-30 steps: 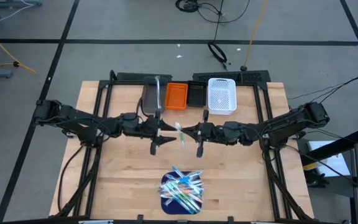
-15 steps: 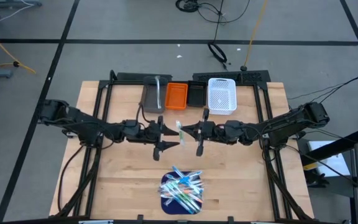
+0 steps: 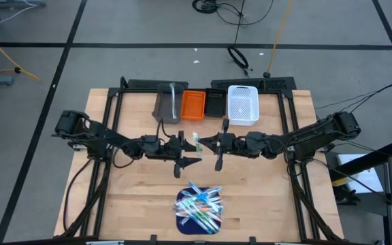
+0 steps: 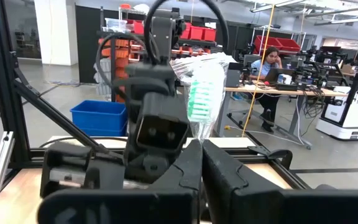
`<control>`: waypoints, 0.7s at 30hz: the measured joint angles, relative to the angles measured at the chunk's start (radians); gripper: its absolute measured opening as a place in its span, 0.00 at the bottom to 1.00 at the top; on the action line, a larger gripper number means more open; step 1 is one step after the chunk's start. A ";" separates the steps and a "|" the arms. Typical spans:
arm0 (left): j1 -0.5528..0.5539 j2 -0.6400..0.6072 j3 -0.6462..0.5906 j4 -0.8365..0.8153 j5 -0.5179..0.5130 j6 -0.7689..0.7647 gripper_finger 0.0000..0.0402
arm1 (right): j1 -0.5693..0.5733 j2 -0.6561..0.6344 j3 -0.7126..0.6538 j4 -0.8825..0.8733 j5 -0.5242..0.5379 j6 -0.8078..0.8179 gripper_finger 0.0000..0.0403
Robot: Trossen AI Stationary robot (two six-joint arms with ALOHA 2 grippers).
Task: Pick & Place Toothbrushes
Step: Put the green toothbrush into the light black bin
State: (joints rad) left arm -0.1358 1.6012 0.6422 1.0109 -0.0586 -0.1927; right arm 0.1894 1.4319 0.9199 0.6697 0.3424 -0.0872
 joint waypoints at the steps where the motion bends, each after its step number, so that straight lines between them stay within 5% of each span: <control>1: 0.002 0.012 0.000 0.013 -0.001 -0.004 0.48 | 0.000 0.000 0.000 0.000 0.000 0.000 0.00; 8: 0.014 0.043 0.000 0.050 -0.005 -0.038 0.43 | 0.000 0.000 0.000 -0.001 0.000 0.000 0.00; 21: 0.014 0.043 0.000 0.049 -0.004 -0.025 0.05 | 0.000 0.000 0.000 -0.009 0.001 0.000 0.00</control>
State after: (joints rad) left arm -0.1222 1.6440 0.6418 1.0599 -0.0625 -0.2179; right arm 0.1894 1.4322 0.9199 0.6609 0.3435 -0.0872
